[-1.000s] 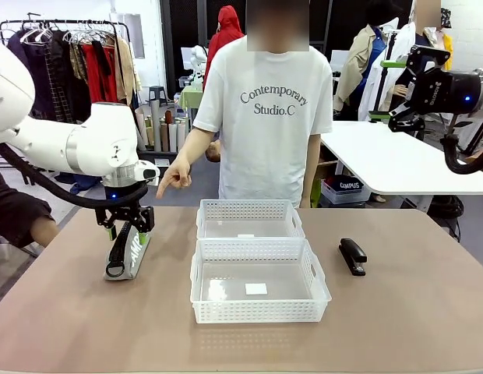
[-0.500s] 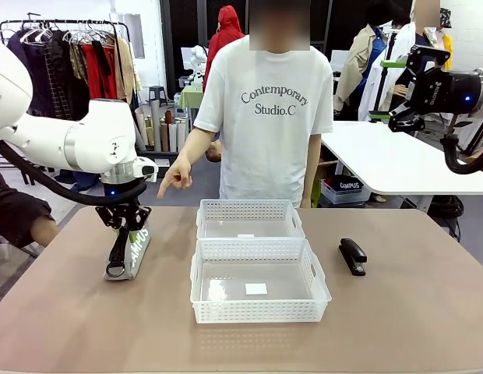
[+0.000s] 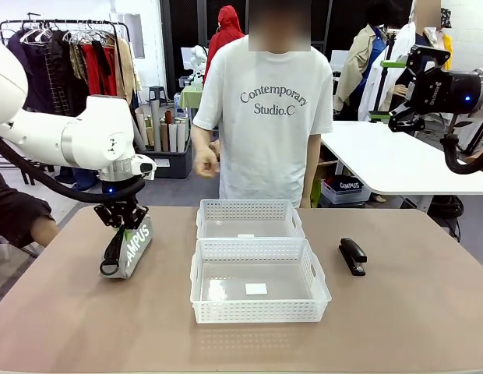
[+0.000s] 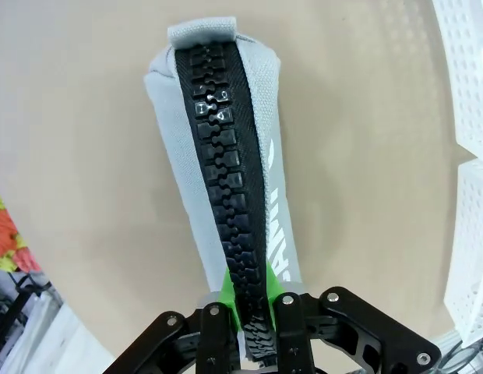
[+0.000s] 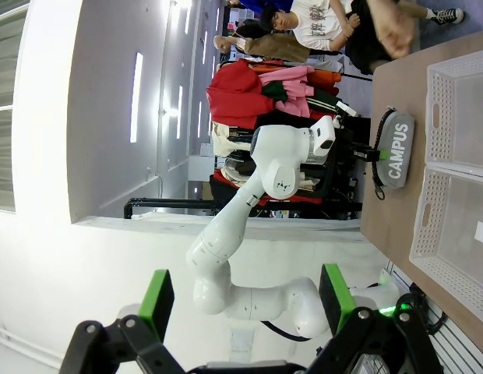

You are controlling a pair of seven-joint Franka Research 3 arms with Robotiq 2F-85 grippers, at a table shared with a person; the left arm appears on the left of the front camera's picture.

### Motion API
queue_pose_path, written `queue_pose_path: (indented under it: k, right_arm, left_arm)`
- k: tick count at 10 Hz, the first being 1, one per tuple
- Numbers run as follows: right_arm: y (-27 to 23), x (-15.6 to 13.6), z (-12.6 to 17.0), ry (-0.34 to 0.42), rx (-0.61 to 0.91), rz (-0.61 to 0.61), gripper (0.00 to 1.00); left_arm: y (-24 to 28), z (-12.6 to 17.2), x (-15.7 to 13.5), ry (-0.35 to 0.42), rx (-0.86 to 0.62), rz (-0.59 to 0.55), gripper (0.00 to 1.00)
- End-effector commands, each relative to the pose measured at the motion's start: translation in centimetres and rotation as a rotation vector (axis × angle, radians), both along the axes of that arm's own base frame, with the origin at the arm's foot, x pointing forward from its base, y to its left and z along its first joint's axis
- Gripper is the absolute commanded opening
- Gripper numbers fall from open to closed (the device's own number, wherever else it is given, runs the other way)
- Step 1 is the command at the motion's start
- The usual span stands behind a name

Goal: Distribute items into two baskets.
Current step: Pick up the Pencil pouch that the person points to.

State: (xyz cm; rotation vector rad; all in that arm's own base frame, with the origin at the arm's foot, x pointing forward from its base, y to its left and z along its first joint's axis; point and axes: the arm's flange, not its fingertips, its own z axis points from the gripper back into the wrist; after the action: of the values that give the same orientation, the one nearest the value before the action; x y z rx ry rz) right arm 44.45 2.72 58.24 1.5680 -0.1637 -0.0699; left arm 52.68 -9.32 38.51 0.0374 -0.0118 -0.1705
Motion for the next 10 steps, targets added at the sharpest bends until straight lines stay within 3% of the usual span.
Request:
queue_pose_path:
  k: [1, 6, 10]
  right_arm:
    - [0.0, 0.0, 0.2, -0.003, 0.003, -0.003, 1.00]
    - [0.0, 0.0, 0.2, -0.003, 0.003, -0.003, 1.00]
    - [0.0, 0.0, 0.2, -0.003, 0.003, -0.003, 1.00]
  left_arm:
    - [0.0, 2.5, -0.9, -0.014, -0.011, 0.017, 0.00]
    - [-0.8, 15.7, -2.1, -0.098, -0.021, 0.127, 0.00]
    - [-0.5, 25.8, -3.1, -0.069, -0.046, 0.094, 0.00]
